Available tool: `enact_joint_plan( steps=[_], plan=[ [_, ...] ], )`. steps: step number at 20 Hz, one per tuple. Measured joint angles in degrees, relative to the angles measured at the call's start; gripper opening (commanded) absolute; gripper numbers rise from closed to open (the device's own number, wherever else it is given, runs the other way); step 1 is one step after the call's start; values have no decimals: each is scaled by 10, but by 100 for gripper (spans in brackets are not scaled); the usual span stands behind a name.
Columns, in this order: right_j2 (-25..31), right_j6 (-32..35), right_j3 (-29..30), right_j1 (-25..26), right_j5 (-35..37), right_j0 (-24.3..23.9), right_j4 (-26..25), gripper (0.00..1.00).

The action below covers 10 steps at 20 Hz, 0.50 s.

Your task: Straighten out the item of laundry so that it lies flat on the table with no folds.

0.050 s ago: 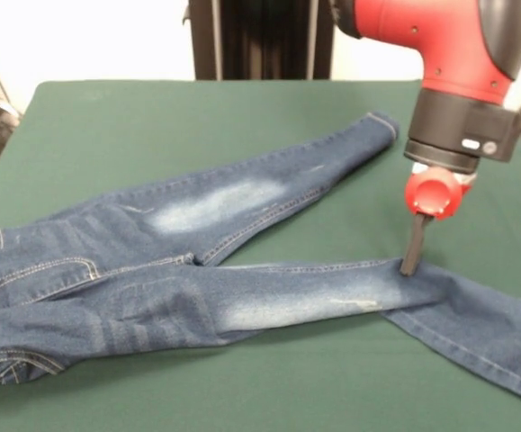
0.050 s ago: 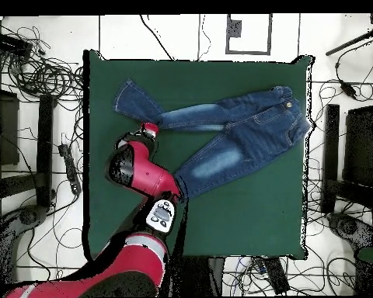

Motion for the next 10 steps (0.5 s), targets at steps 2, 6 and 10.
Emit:
enact_joint_plan(
  steps=[2,6,10],
  plan=[
    [1,0,1,-3,11,-2,0,100],
    [1,0,3,-12,45,-6,0,100],
    [1,0,4,-20,89,-6,-1,100]
  ],
)
